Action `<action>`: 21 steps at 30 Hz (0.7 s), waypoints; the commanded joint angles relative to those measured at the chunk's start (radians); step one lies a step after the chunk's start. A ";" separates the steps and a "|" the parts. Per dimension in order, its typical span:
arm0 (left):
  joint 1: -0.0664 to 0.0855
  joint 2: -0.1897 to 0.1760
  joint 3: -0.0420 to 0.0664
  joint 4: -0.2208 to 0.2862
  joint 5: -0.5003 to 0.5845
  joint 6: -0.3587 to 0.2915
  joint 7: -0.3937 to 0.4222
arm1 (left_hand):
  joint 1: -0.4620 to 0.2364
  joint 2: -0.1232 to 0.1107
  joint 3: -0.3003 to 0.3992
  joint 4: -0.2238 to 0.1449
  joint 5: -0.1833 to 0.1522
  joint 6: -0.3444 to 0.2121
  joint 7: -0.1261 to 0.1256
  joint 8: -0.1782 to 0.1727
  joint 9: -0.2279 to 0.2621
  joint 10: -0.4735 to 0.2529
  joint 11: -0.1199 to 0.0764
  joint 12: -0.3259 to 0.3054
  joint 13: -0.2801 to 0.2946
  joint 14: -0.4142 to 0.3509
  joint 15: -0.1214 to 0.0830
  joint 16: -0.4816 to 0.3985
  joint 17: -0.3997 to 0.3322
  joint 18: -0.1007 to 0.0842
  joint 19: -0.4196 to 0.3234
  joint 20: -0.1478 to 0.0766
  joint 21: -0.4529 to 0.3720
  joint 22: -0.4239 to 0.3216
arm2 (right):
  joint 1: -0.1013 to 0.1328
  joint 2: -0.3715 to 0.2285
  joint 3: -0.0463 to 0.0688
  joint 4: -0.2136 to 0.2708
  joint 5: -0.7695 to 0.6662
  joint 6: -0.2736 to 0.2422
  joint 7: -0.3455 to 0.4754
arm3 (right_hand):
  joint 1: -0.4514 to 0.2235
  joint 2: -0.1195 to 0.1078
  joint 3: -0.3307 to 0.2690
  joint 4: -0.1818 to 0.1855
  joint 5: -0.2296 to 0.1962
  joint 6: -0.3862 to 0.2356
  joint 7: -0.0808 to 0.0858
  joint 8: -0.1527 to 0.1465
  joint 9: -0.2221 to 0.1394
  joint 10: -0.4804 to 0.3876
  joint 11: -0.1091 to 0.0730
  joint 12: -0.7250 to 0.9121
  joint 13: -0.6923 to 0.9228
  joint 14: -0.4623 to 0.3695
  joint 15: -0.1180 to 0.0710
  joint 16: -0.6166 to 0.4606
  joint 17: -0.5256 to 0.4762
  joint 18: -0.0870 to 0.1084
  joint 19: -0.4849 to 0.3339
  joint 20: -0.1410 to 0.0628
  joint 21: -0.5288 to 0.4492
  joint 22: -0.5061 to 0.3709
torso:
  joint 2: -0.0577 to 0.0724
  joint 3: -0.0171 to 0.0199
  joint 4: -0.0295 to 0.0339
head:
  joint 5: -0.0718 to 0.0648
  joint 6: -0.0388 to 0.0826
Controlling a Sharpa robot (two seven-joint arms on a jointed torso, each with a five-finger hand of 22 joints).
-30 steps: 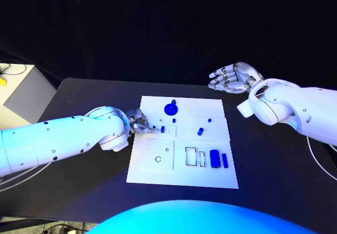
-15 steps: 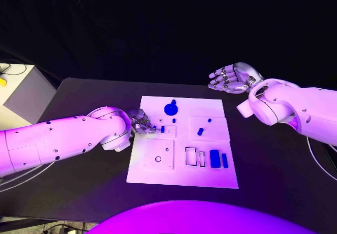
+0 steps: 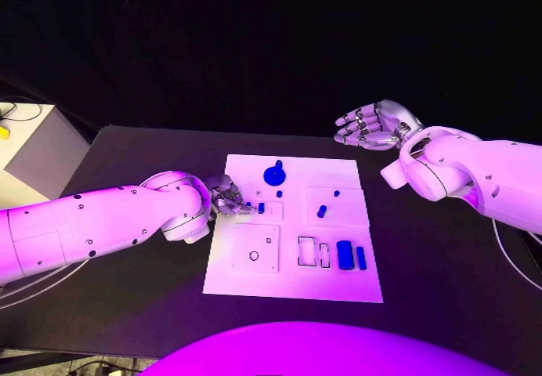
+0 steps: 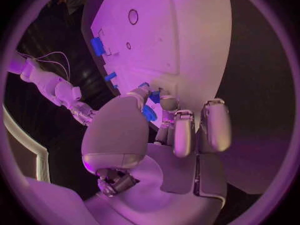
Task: Assemble the parts on the task board
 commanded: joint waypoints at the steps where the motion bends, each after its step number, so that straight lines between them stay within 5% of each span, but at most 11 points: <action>1: -0.002 0.001 -0.001 0.003 0.009 0.017 0.007 | 0.001 -0.010 0.005 0.003 -0.001 -0.003 0.001 0.003 0.000 0.002 -0.005 0.004 -0.001 0.087 -0.003 -0.001 0.217 0.006 0.000 -0.003 -0.003 0.001 | -0.001 0.000 0.000 0.000 -0.002 0.014 0.006 | -0.006 0.005 -0.002 -0.005 0.004 0.005 0.059 -0.005 -0.001 0.005 0.005 -0.006 0.000 0.000 0.005 -0.004 -0.001 0.011 -0.009 0.000 0.000 -0.001 | 0.000 -0.0005 0.0005 | 0.001 0.000; 13: -0.003 0.000 0.001 0.001 0.011 0.011 0.009 | 0.020 0.016 0.079 0.000 0.001 -0.011 -0.003 0.008 -0.011 -0.001 -0.008 0.007 -0.008 0.087 -0.005 -0.001 0.218 0.006 0.000 -0.005 -0.003 0.002 | -0.003 0.002 0.000 -0.001 -0.002 0.015 0.006 | -0.006 0.005 -0.002 -0.005 0.004 0.005 0.059 -0.005 -0.001 0.005 0.005 -0.006 0.000 0.000 0.005 -0.004 -0.001 0.011 -0.009 0.000 0.000 -0.001 | 0.000 -0.0004 0.0009 | 0.002 0.000; 21: -0.003 -0.003 0.001 0.003 0.032 0.023 0.020 | 0.037 -0.003 0.184 -0.001 -0.002 -0.021 -0.002 0.019 -0.021 -0.008 -0.008 0.008 -0.018 0.086 -0.005 -0.002 0.216 0.006 -0.002 -0.005 -0.007 0.001 | -0.004 0.003 0.000 -0.003 -0.002 0.017 0.005 | -0.007 0.005 -0.002 -0.005 0.004 0.006 0.059 -0.005 -0.002 0.006 0.005 -0.006 0.000 0.000 0.005 -0.004 -0.002 0.011 -0.009 0.000 0.000 -0.003 | 0.000 -0.0004 0.0005 | 0.003 0.000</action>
